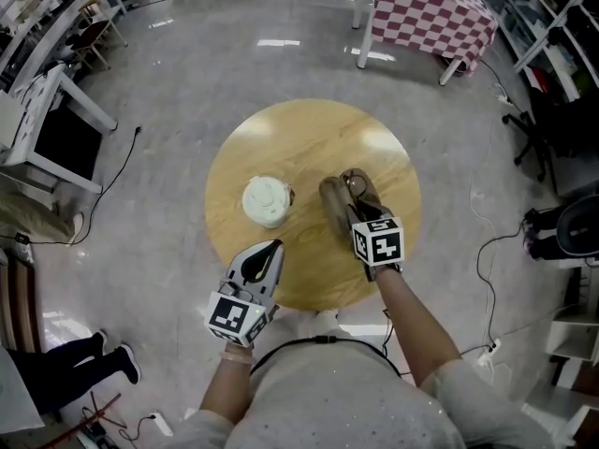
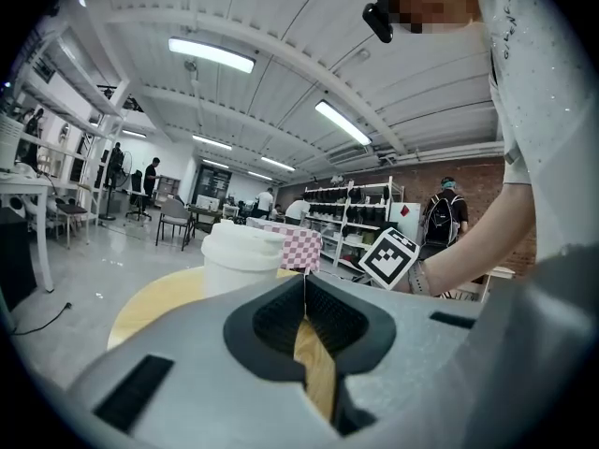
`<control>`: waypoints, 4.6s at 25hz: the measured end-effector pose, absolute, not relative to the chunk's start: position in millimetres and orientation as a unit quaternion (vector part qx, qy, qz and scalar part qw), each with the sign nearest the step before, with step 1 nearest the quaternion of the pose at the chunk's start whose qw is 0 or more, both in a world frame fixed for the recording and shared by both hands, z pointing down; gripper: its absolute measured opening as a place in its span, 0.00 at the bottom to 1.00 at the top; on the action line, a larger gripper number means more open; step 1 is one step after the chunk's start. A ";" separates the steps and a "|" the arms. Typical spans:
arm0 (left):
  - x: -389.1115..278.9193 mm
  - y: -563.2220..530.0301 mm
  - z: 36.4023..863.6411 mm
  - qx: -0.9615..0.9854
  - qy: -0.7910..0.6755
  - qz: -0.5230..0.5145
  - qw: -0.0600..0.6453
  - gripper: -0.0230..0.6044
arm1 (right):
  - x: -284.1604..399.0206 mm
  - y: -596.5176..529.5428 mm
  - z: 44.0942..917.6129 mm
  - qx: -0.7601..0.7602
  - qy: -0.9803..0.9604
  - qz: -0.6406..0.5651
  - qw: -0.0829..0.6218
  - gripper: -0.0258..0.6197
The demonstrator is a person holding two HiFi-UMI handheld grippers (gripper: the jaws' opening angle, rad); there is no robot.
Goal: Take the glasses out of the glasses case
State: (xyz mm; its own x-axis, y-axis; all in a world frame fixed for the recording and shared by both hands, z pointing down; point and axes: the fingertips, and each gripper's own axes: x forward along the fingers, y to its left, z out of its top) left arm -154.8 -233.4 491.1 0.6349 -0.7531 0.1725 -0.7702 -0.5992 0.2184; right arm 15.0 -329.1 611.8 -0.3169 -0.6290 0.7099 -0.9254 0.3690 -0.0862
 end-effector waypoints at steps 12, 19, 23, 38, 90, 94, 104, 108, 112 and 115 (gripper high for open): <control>-156.4 -233.4 501.8 0.891 -0.425 0.030 0.154 0.05 | 18.2 -343.1 629.8 0.466 -0.760 0.224 0.393 0.18; -160.9 -230.0 505.2 0.887 -0.432 0.028 0.159 0.05 | 13.8 -338.6 640.1 0.437 -0.763 0.237 0.412 0.14; -162.2 -228.2 505.8 0.886 -0.435 0.028 0.161 0.05 | 12.3 -336.1 645.6 0.423 -0.763 0.246 0.422 0.13; -165.2 -224.0 507.2 0.882 -0.440 0.029 0.164 0.05 | 11.5 -333.0 630.8 0.416 -0.785 0.218 0.404 0.08; -157.9 -227.2 471.0 0.870 -0.482 0.033 0.101 0.05 | 31.1 -308.6 532.1 0.423 -0.861 0.199 0.201 0.08; -161.2 -228.5 468.7 0.867 -0.488 0.031 0.094 0.05 | 30.3 -308.5 524.0 0.423 -0.865 0.197 0.183 0.07; -171.5 -226.5 461.5 0.858 -0.506 0.030 0.087 0.05 | 28.9 -301.6 507.2 0.417 -0.875 0.193 0.150 0.08; -174.3 -225.5 460.6 0.855 -0.510 0.029 0.085 0.05 | 28.3 -298.8 503.5 0.416 -0.878 0.190 0.139 0.08; -177.2 -224.5 458.5 0.851 -0.517 0.027 0.083 0.05 | 30.7 -296.3 498.0 0.417 -0.881 0.183 0.129 0.08; -179.7 -224.3 454.6 0.848 -0.524 0.026 0.078 0.05 | 32.1 -295.4 491.3 0.416 -0.883 0.178 0.121 0.07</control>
